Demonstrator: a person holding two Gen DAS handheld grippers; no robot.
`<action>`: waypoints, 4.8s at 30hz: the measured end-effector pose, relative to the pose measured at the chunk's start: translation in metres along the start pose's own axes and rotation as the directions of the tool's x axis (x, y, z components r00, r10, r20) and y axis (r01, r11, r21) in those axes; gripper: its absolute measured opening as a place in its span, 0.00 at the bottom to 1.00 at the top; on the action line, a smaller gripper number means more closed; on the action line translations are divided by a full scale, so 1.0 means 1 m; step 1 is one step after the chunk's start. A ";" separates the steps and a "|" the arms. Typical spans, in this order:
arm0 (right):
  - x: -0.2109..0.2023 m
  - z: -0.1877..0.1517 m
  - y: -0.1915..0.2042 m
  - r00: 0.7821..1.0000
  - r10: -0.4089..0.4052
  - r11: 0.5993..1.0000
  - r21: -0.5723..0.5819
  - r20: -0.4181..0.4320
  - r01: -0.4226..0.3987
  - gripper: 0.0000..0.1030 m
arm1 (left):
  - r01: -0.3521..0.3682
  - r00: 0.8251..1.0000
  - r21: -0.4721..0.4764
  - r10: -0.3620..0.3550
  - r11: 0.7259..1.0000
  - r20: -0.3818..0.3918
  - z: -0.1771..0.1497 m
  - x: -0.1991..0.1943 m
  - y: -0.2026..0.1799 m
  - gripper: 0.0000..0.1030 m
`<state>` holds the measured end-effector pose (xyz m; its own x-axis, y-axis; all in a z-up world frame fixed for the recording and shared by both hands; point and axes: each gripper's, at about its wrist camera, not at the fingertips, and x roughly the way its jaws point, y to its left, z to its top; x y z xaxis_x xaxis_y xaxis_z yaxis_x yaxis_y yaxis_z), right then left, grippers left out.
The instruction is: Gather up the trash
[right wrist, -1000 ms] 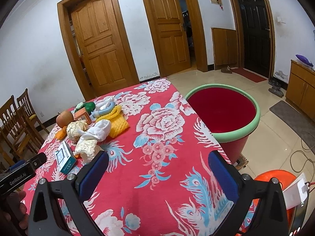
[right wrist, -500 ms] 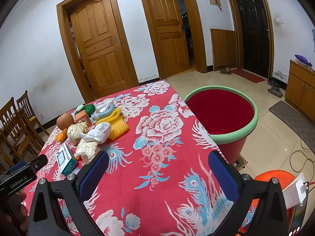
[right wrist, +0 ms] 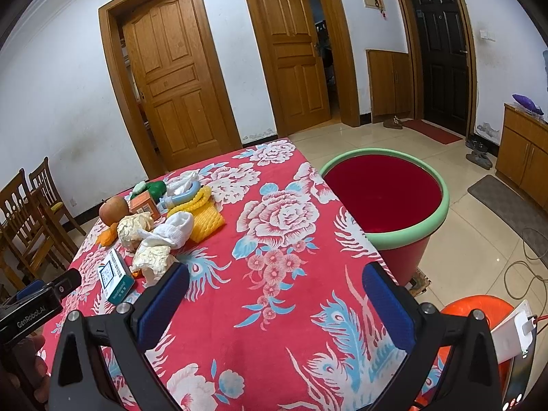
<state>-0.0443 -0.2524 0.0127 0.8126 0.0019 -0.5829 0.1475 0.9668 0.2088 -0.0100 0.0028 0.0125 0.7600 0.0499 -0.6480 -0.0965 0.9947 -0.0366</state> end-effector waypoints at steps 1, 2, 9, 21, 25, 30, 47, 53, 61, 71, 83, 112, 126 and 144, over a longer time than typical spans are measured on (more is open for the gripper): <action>0.000 -0.001 0.000 1.000 0.000 1.000 0.001 0.000 0.000 1.00 | 0.000 1.000 0.000 0.000 1.000 0.000 0.000 0.000 0.000 0.98; 0.000 -0.001 0.000 1.000 0.000 1.000 0.001 0.001 0.000 1.00 | 0.000 1.000 0.000 0.000 1.000 0.000 0.000 0.000 0.000 0.98; 0.000 -0.001 0.001 1.000 0.000 1.000 0.001 0.000 0.000 1.00 | -0.001 1.000 -0.001 0.001 1.000 0.000 -0.001 -0.001 0.000 0.98; 0.000 -0.001 0.001 1.000 0.000 1.000 0.002 0.000 0.000 1.00 | -0.001 1.000 -0.002 0.001 1.000 -0.003 -0.002 -0.002 0.003 0.98; 0.001 -0.002 0.001 1.000 0.000 1.000 -0.001 -0.001 0.000 1.00 | -0.002 1.000 -0.001 0.002 1.000 -0.006 -0.003 -0.002 0.004 0.98; 0.002 0.000 0.001 1.000 0.010 1.000 -0.011 -0.015 -0.010 1.00 | -0.012 0.999 -0.012 0.011 1.000 -0.035 -0.004 0.005 0.014 0.98; 0.024 0.013 0.013 0.998 -0.012 1.000 -0.029 -0.068 0.010 1.00 | 0.041 0.983 -0.047 -0.049 0.998 -0.174 0.018 0.070 0.004 0.98; 0.034 0.017 0.011 0.996 -0.019 0.999 -0.032 -0.091 0.016 1.00 | 0.035 0.974 -0.043 -0.044 0.998 -0.224 0.020 0.098 -0.006 0.98; 0.046 0.023 0.022 0.993 -0.019 0.998 -0.058 -0.119 0.012 1.00 | 0.087 0.960 -0.072 -0.102 0.994 -0.260 0.013 0.109 0.004 0.77; 0.055 0.023 0.061 0.987 -0.033 0.993 -0.115 -0.156 0.015 1.00 | 0.217 0.937 -0.138 -0.246 0.966 -0.248 0.014 0.096 0.031 0.60; 0.083 0.011 0.106 0.970 0.003 0.988 -0.148 -0.244 -0.041 0.79 | 0.308 0.918 -0.108 -0.325 0.945 -0.226 0.015 0.094 0.035 0.57; 0.030 0.025 0.070 0.951 0.240 0.958 -0.110 -0.194 -0.264 0.14 | 0.346 0.932 -0.043 -0.349 0.937 -0.101 0.038 0.022 -0.002 0.56; 0.022 0.064 -0.030 0.988 0.134 0.991 0.036 -0.072 -0.131 0.14 | 0.450 0.878 0.033 -0.436 0.892 -0.200 0.055 0.039 -0.084 0.38; 0.029 0.053 -0.054 0.984 0.148 0.985 0.102 -0.100 -0.138 0.14 | 0.371 0.887 0.134 -0.308 0.919 -0.344 0.014 0.050 -0.084 0.64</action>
<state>0.0010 -0.3186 0.0261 0.7650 0.1707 -0.6210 0.0906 0.9261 0.3663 0.0450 -0.0765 -0.0059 0.4830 -0.2930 -0.8252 0.2791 0.9447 -0.1721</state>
